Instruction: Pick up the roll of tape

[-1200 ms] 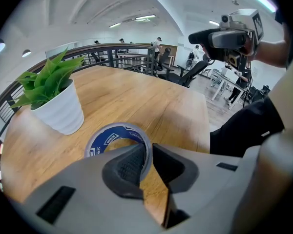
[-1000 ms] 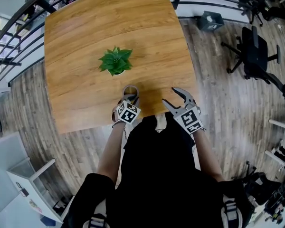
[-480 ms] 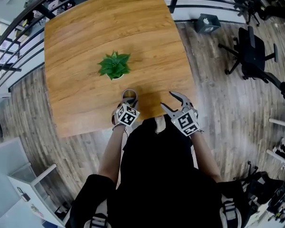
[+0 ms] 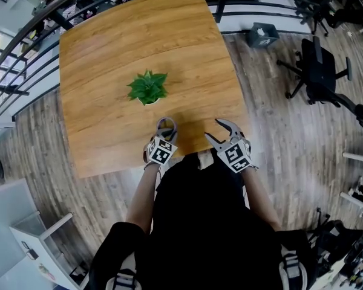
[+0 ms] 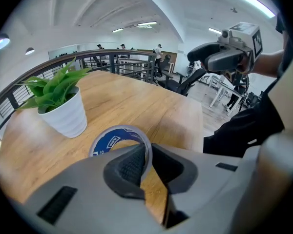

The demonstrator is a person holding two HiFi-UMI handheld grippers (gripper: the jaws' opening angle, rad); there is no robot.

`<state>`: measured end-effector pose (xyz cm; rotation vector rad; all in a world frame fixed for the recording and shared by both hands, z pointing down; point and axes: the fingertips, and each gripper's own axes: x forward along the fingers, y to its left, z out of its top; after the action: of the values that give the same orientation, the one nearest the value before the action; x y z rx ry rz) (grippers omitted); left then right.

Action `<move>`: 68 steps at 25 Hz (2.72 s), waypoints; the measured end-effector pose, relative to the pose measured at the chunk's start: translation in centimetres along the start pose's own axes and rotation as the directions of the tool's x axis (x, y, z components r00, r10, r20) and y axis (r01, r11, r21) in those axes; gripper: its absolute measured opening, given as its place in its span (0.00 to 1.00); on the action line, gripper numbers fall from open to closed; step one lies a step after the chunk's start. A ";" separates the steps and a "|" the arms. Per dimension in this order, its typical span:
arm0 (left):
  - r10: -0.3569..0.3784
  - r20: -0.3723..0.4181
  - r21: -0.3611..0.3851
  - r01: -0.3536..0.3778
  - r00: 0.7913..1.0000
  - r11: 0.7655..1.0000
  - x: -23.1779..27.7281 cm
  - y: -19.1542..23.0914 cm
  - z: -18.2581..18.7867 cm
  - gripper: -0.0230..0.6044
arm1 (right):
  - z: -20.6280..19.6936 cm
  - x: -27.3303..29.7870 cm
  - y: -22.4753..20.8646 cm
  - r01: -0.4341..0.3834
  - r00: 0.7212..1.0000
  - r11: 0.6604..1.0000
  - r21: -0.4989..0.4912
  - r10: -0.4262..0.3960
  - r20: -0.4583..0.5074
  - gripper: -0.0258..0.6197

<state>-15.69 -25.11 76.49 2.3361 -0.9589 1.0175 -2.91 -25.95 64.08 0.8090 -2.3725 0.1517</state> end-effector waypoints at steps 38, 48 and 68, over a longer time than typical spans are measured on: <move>0.105 0.392 0.009 -0.118 0.914 0.993 -11.2 0.6 15.2 0.13 | 7.3 1.5 -2.9 -0.019 0.986 0.997 -0.076 0.031 0.161 0.46; 0.212 0.457 -0.107 -0.183 0.864 0.977 -13.8 -0.1 16.6 0.13 | 8.2 0.7 -3.3 -0.087 0.975 0.990 -0.111 0.108 0.194 0.46; 0.434 0.469 -0.322 -0.309 0.769 0.895 -15.5 -4.9 17.7 0.13 | 8.0 -2.6 -4.8 -0.258 0.928 0.932 -0.253 0.312 0.203 0.46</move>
<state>-11.51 -25.87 52.81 2.3119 -1.7149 0.3280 -2.69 -30.84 55.75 0.3862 -2.6686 -0.0996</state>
